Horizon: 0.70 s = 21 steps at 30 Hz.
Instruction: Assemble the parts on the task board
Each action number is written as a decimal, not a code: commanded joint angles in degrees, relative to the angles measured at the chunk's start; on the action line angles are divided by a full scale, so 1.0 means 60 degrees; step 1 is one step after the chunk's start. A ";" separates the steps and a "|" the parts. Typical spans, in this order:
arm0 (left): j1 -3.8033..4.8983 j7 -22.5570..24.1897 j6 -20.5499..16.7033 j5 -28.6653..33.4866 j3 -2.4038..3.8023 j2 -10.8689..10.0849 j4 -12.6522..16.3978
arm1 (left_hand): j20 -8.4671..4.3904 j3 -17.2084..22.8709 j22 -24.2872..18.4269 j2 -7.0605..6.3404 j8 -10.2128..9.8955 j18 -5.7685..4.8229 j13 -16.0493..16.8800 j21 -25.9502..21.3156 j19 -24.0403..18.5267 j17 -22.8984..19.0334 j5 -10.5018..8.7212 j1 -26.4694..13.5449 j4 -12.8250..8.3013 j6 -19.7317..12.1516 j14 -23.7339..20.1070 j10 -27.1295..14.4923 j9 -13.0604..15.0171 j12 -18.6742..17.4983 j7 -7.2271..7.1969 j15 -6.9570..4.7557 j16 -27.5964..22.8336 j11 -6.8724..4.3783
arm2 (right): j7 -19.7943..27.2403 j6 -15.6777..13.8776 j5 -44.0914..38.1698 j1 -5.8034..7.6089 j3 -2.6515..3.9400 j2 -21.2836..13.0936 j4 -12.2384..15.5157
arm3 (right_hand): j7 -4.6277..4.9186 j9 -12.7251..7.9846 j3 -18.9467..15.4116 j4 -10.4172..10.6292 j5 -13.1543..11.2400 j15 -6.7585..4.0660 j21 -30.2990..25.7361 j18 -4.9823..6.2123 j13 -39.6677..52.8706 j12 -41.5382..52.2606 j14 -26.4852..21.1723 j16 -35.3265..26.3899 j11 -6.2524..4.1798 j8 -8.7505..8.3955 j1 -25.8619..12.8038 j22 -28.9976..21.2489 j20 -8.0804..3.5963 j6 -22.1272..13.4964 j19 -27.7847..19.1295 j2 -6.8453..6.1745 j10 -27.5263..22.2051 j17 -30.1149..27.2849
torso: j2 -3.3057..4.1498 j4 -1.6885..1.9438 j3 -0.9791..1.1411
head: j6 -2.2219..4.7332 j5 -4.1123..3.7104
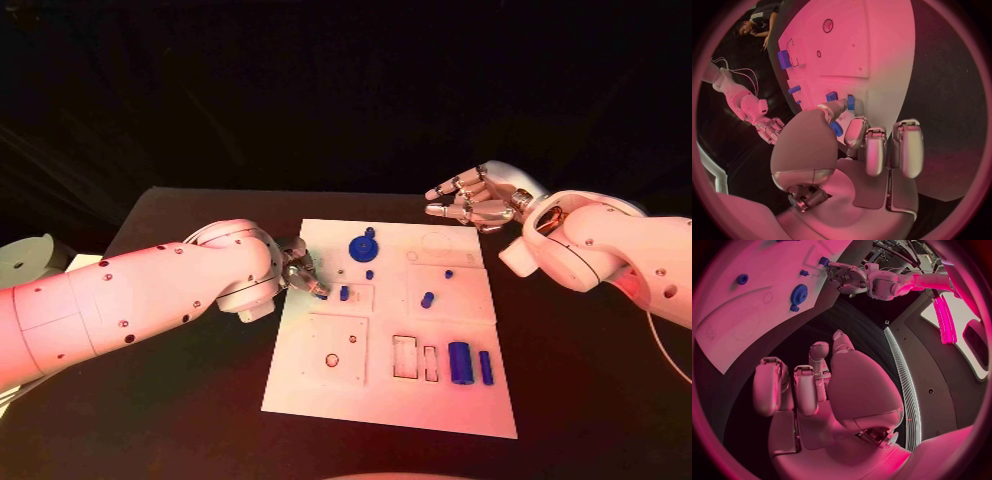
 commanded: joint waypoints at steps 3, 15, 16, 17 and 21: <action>-0.0030 -0.0167 0.0428 -0.0011 -0.0029 0.0118 -0.0125 | -0.0082 0.1184 0.1996 0.0041 0.0073 -0.0075 0.0029 0.0051 0.0785 0.2514 0.0024 -0.0163 -0.1212 0.0166 0.1003 0.0077 0.0014 0.0002 -0.0177 -0.0060 0.0030 -0.0072 | 0.0099 0.0122 -0.0040 -0.0006 0.0000 0.0005 0.0018 | -0.0014 0.0014 -0.0010 -0.0021 0.0059 -0.0005 -0.0049 0.0066 -0.0003 0.0018 0.0710 -0.0036 -0.0017 0.0051 0.0014 -0.0008 -0.0001 0.0048 -0.0055 0.0047 -0.0082 0.1421 | 0.0003 0.0004 0.0006 | -0.0018 0.0008; -0.0031 -0.0257 0.0681 0.0007 -0.0031 0.0330 -0.0377 | -0.0151 0.0306 0.2091 -0.0122 0.0139 -0.0100 0.0698 0.0125 0.0826 0.2514 -0.0009 -0.0903 -0.0917 0.0452 0.1003 0.0317 -0.0090 0.0620 -0.0368 -0.0171 0.0030 -0.0209 | 0.0122 0.0142 -0.0048 -0.0006 0.0000 -0.0015 0.0058 | -0.0014 0.0014 -0.0010 -0.0021 0.0059 -0.0005 -0.0049 0.0066 -0.0003 0.0018 0.0710 -0.0036 -0.0017 0.0051 0.0014 -0.0008 -0.0001 0.0048 -0.0055 0.0047 -0.0082 0.1421 | 0.0000 -0.0008 0.0007 | -0.0053 -0.0015; -0.0031 -0.0270 0.0697 0.0007 -0.0031 0.0339 -0.0390 | -0.0156 0.0241 0.2093 -0.0129 0.0132 -0.0100 0.0700 0.0126 0.0826 0.2514 -0.0010 -0.0941 -0.0895 0.0466 0.1003 0.0315 -0.0105 0.0622 -0.0374 -0.0175 0.0030 -0.0213 | 0.0132 0.0153 -0.0050 -0.0006 0.0000 -0.0021 0.0066 | -0.0014 0.0014 -0.0010 -0.0021 0.0059 -0.0005 -0.0049 0.0066 -0.0003 0.0018 0.0710 -0.0036 -0.0017 0.0051 0.0014 -0.0008 -0.0001 0.0048 -0.0055 0.0047 -0.0082 0.1421 | -0.0001 -0.0006 0.0007 | -0.0053 -0.0013; -0.0030 -0.0287 0.0709 0.0008 -0.0031 0.0349 -0.0403 | -0.0160 0.0188 0.2099 -0.0131 0.0125 -0.0102 0.0708 0.0131 0.0829 0.2514 -0.0009 -0.0973 -0.0874 0.0478 0.1003 0.0315 -0.0117 0.0628 -0.0378 -0.0179 0.0030 -0.0217 | 0.0139 0.0160 -0.0052 -0.0006 0.0000 -0.0028 0.0074 | -0.0014 0.0014 -0.0011 -0.0022 0.0060 -0.0006 -0.0049 0.0066 -0.0005 0.0015 0.0710 -0.0037 -0.0017 0.0051 0.0016 -0.0008 -0.0001 0.0048 -0.0055 0.0048 -0.0083 0.1420 | -0.0001 -0.0006 0.0007 | -0.0058 -0.0007; -0.0030 -0.0337 0.0770 0.0008 -0.0031 0.0372 -0.0457 | -0.0168 0.0034 0.2116 -0.0140 0.0105 -0.0107 0.0750 0.0144 0.0836 0.2514 -0.0007 -0.1061 -0.0813 0.0517 0.1003 0.0324 -0.0156 0.0663 -0.0387 -0.0187 0.0030 -0.0225 | 0.0150 0.0168 -0.0055 -0.0006 0.0000 -0.0050 0.0083 | -0.0015 0.0014 -0.0014 -0.0029 0.0066 -0.0006 -0.0050 0.0066 -0.0018 0.0000 0.0708 -0.0044 -0.0018 0.0052 0.0027 -0.0009 -0.0002 0.0051 -0.0055 0.0057 -0.0091 0.1413 | 0.0000 -0.0002 0.0013 | -0.0063 -0.0010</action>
